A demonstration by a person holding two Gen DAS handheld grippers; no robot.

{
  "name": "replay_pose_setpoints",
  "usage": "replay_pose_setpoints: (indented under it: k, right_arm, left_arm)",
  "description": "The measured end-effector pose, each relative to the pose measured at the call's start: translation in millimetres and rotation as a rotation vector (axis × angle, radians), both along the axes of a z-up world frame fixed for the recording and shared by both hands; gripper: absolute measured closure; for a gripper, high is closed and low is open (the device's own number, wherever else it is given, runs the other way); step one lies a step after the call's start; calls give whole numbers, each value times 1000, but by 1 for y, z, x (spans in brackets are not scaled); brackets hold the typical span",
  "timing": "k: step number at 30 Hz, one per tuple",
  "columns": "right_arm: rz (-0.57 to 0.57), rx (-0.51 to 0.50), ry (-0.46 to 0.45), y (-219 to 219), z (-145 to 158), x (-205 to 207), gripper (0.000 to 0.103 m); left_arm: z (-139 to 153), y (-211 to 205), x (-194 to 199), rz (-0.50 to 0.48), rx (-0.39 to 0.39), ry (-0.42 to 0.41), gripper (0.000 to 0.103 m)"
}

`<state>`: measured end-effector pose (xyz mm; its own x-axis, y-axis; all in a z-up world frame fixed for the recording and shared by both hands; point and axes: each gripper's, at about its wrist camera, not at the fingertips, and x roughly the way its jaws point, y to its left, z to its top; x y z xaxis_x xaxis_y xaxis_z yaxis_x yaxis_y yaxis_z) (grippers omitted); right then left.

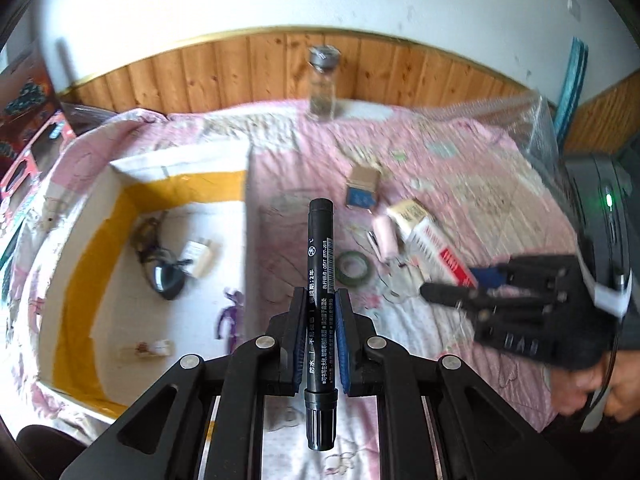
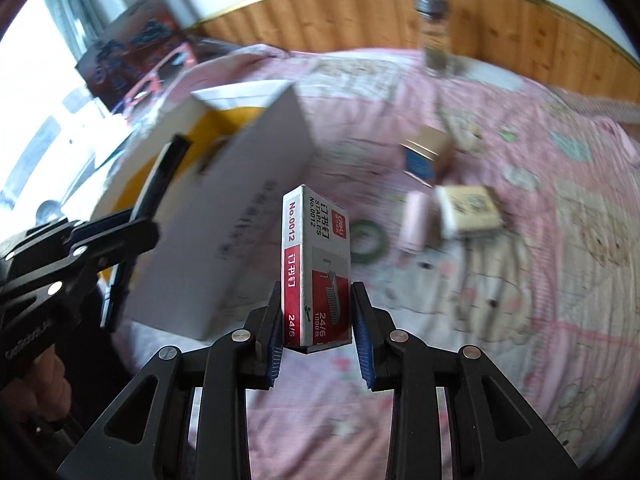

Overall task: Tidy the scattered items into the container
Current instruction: 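Carry the black marker and staple box with both tools over the box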

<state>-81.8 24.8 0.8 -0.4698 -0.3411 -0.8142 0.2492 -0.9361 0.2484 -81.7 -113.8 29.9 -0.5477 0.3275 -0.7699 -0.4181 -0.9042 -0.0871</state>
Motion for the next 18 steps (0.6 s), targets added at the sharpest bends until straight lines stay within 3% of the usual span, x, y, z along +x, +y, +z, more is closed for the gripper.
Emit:
replay_pose_setpoints:
  k: [10,15,18]
  right_arm:
    - [143,19,66,-80,49,1,71]
    - [185,33,79,-110,60,-4,71]
    - [208,44,82,-127,63,-8,71]
  left_arm:
    - [26,-78,-10,75,210,-84,89]
    - [24,-108,-16,114,271,-122,89]
    - [23,-124,-21,144,268,-111,89]
